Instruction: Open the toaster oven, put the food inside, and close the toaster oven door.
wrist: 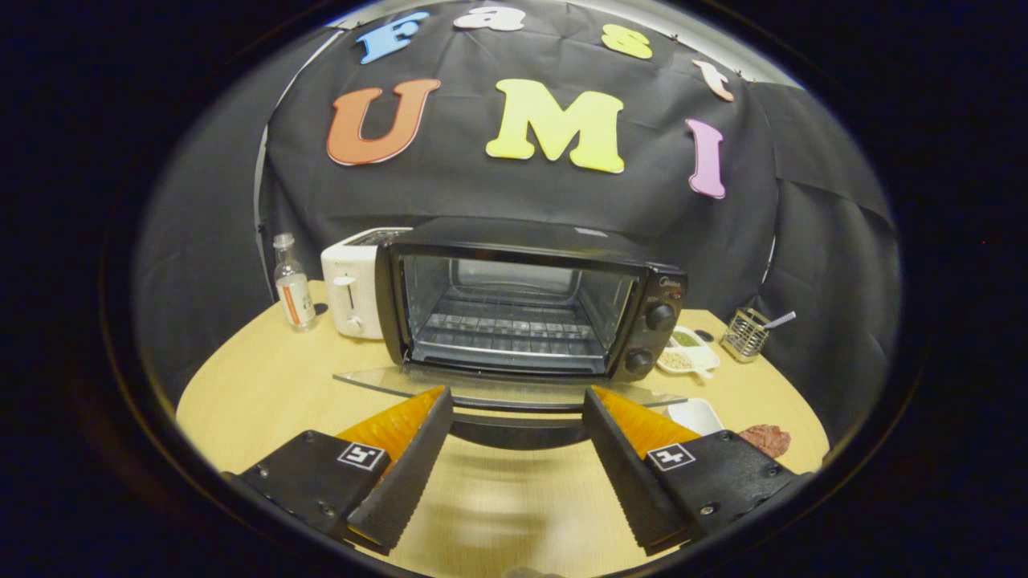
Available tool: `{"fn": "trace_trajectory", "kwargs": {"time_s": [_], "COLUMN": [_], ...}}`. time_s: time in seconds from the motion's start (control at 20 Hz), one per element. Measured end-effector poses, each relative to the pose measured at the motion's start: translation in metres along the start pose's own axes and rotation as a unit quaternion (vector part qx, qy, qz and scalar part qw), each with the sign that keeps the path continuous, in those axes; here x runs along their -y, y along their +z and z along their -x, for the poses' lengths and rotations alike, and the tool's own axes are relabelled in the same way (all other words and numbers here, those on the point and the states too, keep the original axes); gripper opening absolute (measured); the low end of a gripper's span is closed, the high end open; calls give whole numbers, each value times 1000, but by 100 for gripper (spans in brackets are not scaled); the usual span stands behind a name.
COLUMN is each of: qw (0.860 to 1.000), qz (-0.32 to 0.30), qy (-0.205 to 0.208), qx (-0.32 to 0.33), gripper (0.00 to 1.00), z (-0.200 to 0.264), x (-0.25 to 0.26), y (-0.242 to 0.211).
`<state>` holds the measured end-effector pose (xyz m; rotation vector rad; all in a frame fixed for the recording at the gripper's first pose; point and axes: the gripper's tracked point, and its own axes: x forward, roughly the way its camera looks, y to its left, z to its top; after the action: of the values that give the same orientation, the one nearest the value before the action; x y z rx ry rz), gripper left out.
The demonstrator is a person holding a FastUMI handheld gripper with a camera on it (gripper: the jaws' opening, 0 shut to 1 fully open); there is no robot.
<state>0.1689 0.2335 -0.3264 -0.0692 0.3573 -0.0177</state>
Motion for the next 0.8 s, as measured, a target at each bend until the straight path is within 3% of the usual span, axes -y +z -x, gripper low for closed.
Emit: {"fn": "trace_trajectory", "kwargs": {"time_s": [0.8], "qw": [995], "qz": [20], "qy": [14], "qx": [-98], "gripper": [100], "z": [-7], "x": [-8], "y": [-104]}}
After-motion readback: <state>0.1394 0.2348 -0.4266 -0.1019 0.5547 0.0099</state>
